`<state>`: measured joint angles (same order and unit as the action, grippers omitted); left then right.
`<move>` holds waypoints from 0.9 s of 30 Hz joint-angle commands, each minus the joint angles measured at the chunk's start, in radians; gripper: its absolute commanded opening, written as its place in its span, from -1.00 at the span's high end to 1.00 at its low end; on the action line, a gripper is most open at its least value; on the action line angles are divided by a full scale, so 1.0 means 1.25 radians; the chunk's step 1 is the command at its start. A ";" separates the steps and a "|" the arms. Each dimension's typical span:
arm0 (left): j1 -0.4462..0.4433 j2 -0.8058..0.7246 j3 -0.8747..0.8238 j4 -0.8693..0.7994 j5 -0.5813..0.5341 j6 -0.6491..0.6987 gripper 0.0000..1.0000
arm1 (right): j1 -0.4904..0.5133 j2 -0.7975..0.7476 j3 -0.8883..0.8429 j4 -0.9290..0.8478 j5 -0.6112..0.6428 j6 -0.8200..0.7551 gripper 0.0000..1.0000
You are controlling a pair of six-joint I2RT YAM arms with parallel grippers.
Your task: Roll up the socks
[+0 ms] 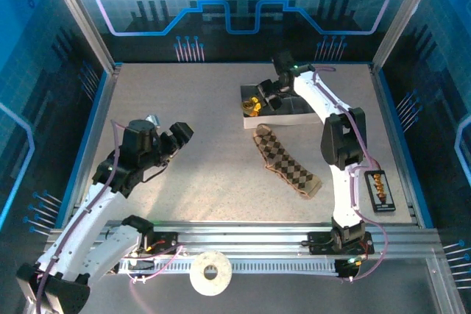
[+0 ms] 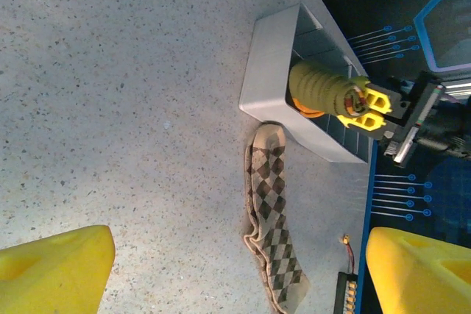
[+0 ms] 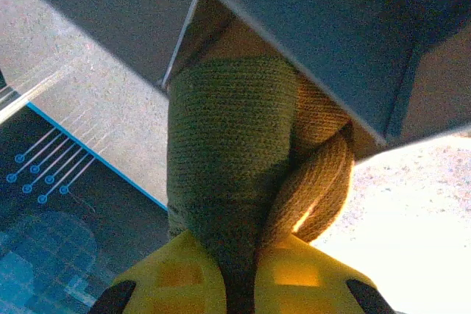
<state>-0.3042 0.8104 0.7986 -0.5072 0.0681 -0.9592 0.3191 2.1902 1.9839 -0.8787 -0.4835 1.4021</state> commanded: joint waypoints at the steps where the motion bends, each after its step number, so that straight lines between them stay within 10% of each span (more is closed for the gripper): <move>1: -0.003 -0.006 0.000 0.019 0.012 0.006 -0.79 | -0.014 0.019 -0.005 0.014 -0.020 0.028 1.00; 27: -0.005 -0.083 0.005 0.162 0.085 0.142 -0.85 | -0.021 0.099 0.032 -0.044 0.020 0.042 0.90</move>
<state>-0.3042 0.7078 0.7773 -0.3088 0.1551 -0.8120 0.3061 2.2837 2.0041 -0.8787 -0.4870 1.4368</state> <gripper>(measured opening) 0.925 0.095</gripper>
